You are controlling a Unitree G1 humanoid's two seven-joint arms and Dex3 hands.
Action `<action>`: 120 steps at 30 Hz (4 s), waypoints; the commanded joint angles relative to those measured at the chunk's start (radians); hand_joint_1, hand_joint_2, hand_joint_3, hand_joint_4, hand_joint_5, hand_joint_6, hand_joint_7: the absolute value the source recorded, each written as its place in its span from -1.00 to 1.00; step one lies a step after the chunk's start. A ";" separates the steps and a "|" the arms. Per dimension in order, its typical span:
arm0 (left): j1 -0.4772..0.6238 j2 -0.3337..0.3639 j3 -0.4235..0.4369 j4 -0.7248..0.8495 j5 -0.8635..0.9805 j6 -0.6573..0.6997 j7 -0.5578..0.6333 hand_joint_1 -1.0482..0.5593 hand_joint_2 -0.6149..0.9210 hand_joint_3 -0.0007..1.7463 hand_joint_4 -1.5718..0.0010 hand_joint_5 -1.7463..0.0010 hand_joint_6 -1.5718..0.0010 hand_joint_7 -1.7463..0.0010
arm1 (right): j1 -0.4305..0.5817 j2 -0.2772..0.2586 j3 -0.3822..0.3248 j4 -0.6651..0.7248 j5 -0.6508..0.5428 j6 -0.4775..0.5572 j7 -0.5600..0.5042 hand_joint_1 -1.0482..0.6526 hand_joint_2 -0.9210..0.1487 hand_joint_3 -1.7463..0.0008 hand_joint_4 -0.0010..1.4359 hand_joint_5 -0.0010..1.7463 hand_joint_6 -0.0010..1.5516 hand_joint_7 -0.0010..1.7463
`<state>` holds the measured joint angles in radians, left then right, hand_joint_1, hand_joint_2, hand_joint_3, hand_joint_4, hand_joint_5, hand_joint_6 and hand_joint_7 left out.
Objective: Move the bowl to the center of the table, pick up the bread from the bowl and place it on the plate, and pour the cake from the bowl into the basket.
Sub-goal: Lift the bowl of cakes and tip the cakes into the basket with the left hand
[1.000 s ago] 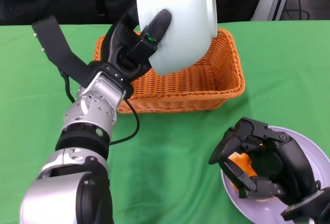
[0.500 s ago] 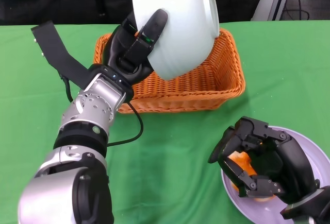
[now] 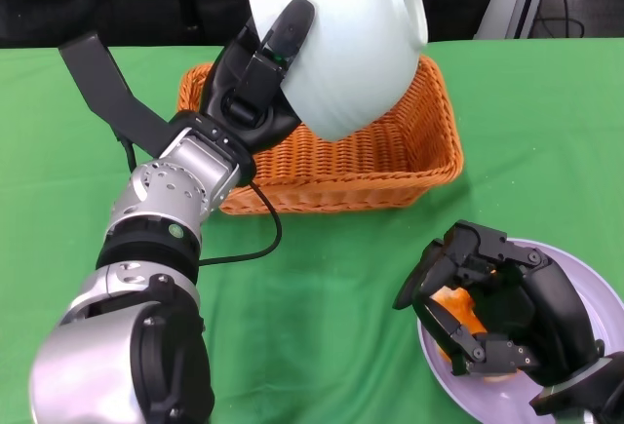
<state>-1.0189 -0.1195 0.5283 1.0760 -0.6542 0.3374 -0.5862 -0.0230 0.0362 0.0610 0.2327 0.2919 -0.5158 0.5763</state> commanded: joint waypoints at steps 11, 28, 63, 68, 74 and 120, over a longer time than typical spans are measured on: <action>-0.060 0.026 0.040 0.011 -0.058 0.064 -0.070 0.15 0.87 -0.31 0.25 -1.00 0.16 -0.86 | -0.006 -0.008 -0.007 0.011 0.003 -0.018 0.001 0.13 -0.16 -0.19 0.09 0.68 -0.08 0.49; -0.064 0.029 0.044 0.005 -0.069 0.089 -0.081 0.13 0.84 -0.21 0.22 -1.00 0.23 -1.00 | -0.012 -0.009 -0.010 0.021 0.000 -0.019 0.004 0.14 -0.18 -0.17 0.09 0.67 -0.08 0.48; -0.061 0.019 0.067 0.002 -0.084 0.125 -0.061 0.16 0.73 -0.14 0.24 -1.00 0.22 -1.00 | -0.006 -0.014 -0.011 0.018 -0.008 -0.028 0.001 0.11 -0.24 -0.11 0.10 0.65 -0.07 0.46; -0.060 0.017 0.067 0.000 -0.084 0.122 -0.064 0.16 0.72 -0.15 0.25 -1.00 0.22 -1.00 | -0.008 -0.015 -0.012 0.021 0.008 -0.021 0.014 0.13 -0.25 -0.12 0.10 0.65 -0.07 0.46; -0.060 0.015 0.070 -0.002 -0.087 0.123 -0.058 0.16 0.72 -0.13 0.25 -1.00 0.23 -1.00 | -0.009 -0.012 -0.012 0.024 0.004 -0.024 0.009 0.12 -0.22 -0.11 0.11 0.66 -0.06 0.46; 0.037 -0.024 -0.208 -0.112 0.197 -0.416 -0.082 0.23 0.47 0.44 0.01 -0.93 -0.09 -0.68 | -0.005 -0.019 -0.013 0.022 0.008 -0.009 0.012 0.09 -0.30 0.01 0.13 0.63 -0.02 0.40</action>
<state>-0.9720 -0.1490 0.3111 0.9764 -0.4365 -0.0794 -0.6626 -0.0281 0.0325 0.0566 0.2569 0.2992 -0.5207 0.5886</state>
